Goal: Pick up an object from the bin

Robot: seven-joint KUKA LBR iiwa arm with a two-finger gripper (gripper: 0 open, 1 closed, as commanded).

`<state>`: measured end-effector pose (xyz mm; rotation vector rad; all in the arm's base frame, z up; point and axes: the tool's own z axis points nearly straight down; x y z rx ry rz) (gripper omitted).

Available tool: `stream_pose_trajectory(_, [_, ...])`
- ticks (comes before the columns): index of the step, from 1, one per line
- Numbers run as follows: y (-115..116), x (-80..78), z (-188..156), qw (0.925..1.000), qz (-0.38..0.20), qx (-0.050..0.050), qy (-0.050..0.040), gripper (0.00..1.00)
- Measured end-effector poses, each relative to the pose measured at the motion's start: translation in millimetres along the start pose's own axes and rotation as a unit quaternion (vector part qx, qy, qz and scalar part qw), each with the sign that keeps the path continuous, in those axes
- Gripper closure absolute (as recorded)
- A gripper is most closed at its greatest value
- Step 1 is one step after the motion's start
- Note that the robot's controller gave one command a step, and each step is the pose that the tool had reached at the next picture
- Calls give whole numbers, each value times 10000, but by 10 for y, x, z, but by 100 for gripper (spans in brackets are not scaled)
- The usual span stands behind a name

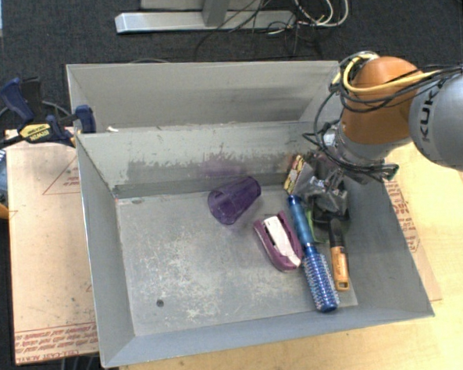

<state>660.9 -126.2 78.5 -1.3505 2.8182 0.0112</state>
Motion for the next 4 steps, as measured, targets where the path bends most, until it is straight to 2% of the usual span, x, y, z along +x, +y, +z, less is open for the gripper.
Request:
stream_pose_trajectory(1, [-8,-31,-677,10000,17,25,-27,100])
stream_pose_trajectory(2, [11,-10,-279,10000,22,-14,-14,100])
stream_pose_trajectory(3, [-19,-52,-840,10000,35,54,-59,100])
stream_pose_trajectory(4, [9,-40,-1052,10000,40,2,-38,100])
